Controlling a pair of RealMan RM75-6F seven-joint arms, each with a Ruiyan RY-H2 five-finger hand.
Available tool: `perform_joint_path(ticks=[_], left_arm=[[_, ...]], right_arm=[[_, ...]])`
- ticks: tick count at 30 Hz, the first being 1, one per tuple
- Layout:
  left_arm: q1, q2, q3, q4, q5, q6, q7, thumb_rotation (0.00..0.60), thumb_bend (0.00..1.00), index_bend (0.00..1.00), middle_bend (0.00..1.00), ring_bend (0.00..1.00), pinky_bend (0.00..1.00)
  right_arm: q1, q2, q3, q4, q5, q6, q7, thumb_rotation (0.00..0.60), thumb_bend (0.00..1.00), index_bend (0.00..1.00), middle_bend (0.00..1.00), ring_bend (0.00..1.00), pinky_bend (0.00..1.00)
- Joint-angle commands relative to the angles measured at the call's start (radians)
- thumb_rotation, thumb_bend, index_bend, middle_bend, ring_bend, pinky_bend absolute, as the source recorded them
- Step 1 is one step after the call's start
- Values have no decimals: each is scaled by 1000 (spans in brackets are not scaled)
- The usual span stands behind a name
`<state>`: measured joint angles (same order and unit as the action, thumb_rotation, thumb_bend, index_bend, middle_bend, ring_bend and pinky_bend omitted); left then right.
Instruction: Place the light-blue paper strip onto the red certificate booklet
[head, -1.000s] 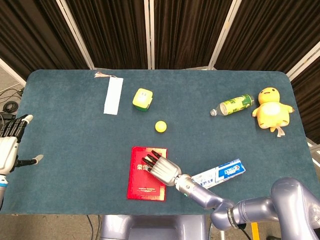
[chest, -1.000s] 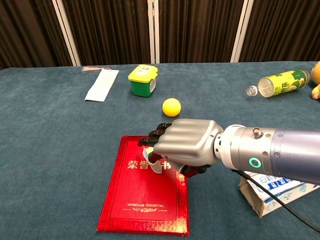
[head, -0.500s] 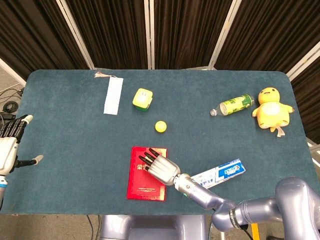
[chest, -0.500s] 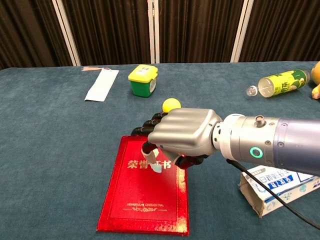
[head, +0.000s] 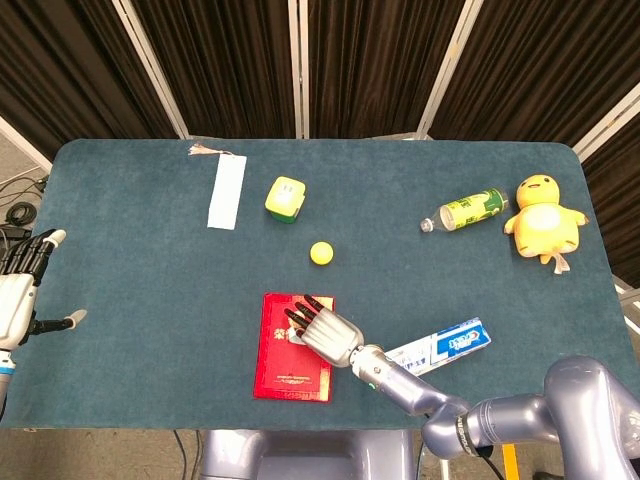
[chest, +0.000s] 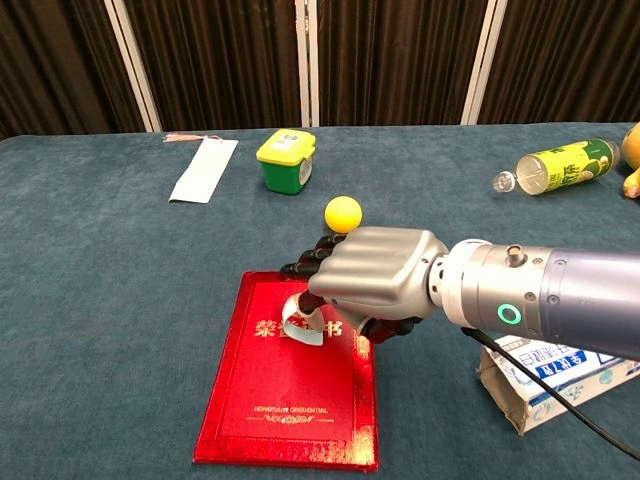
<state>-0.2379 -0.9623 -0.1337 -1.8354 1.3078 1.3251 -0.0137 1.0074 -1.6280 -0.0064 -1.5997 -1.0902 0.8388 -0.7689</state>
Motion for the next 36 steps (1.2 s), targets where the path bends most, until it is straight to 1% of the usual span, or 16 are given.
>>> perform_joint_path(ticks=[1,7,11,14,20,25,27,30,33,34,36], left_arm=[[-1,0,-1,0,-1,-1,0,600,0,0,0,0,0],[-3,-1,-2,3,-4,-5,0,600,0,0,0,0,0],[-3,-1,-1,2,-2,-6,0,600,0,0,0,0,0],[-3,-1,-1,1,-1,-5,-1,600,0,0,0,0,0],[-2,-1,-1,3,-1,-6,-2,600,0,0,0,0,0],[5,3,2,-6,7,7,-3,600,0,0,0,0,0],[14,6,9,-14,19,18,-3,600,0,0,0,0,0],[24,9,18,-21,31,30,-1,600,0,0,0,0,0],[34,10,25,-24,42,41,0,600,0,0,0,0,0],[38,10,29,-25,48,47,0,600,0,0,0,0,0],[49,8,39,-23,63,58,-6,600,0,0,0,0,0]], right_arm=[[-1,-4,-4,7,-1,-5,3,600,954,390,0,0,0],[-4,-5,-8,13,-4,-10,8,600,955,390,0,0,0],[-7,6,2,-1,-14,1,18,600,955,390,0,0,0],[-10,24,13,-25,-26,13,28,600,955,389,0,0,0],[-25,87,30,-106,-75,55,57,600,955,386,0,0,0],[-60,182,29,-202,-140,124,77,600,955,373,0,0,0],[-107,265,14,-261,-194,193,106,600,954,361,0,0,0],[-161,347,-17,-305,-266,259,157,600,938,321,0,0,0],[-215,404,-38,-318,-315,326,201,600,873,237,0,0,0],[-246,423,-44,-321,-328,368,216,600,811,201,0,0,0],[-313,453,-60,-324,-360,459,252,600,606,146,0,0,0]])
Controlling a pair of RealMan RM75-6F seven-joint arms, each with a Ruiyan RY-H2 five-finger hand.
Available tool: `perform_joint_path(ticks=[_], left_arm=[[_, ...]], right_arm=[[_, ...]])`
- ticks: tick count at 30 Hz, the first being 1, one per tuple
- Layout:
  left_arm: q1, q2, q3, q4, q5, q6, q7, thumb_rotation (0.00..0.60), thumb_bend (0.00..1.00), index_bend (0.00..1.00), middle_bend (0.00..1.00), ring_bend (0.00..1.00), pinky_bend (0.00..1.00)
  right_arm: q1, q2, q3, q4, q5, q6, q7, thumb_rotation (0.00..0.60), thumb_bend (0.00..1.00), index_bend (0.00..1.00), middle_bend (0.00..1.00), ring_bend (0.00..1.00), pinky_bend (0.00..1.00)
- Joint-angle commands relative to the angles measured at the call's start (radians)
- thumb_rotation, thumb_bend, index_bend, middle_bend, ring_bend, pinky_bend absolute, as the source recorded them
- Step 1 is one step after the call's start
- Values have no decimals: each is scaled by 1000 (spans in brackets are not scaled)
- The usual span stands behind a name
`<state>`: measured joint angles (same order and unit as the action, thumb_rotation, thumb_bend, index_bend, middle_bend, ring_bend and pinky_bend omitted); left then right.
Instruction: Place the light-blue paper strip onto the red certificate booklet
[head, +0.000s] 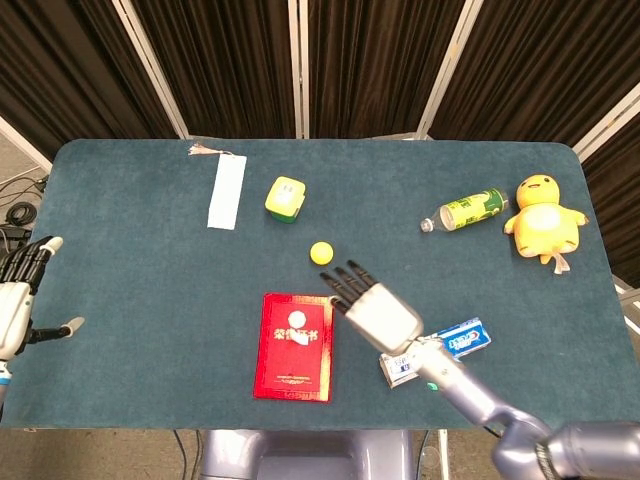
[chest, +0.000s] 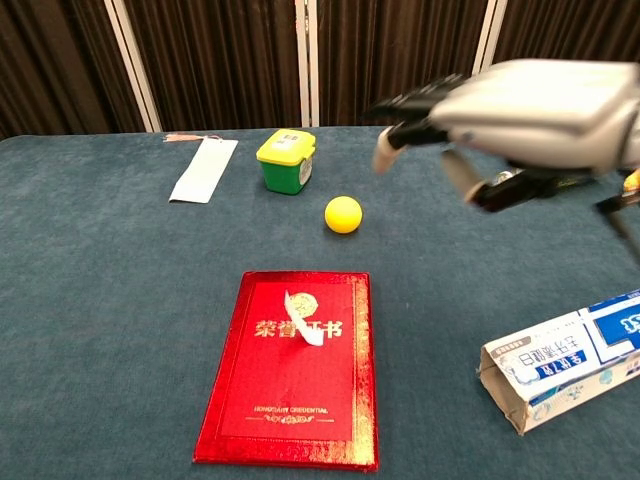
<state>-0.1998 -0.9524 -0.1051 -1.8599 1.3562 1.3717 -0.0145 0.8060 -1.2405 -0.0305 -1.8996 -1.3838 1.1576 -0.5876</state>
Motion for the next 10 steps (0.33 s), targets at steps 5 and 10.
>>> perform_joint_path(ticks=[5,10], left_arm=[[35,-11,39,26,60,33,-20,600,0,0,0,0,0],[66,-28,64,68,105,73,-44,600,0,0,0,0,0]], right_arm=[[-271,92,-67,-11,-122,329,195,600,6,37,0,0,0],[-395,114,-95,32,-165,455,326,600,0,2,0,0,0]])
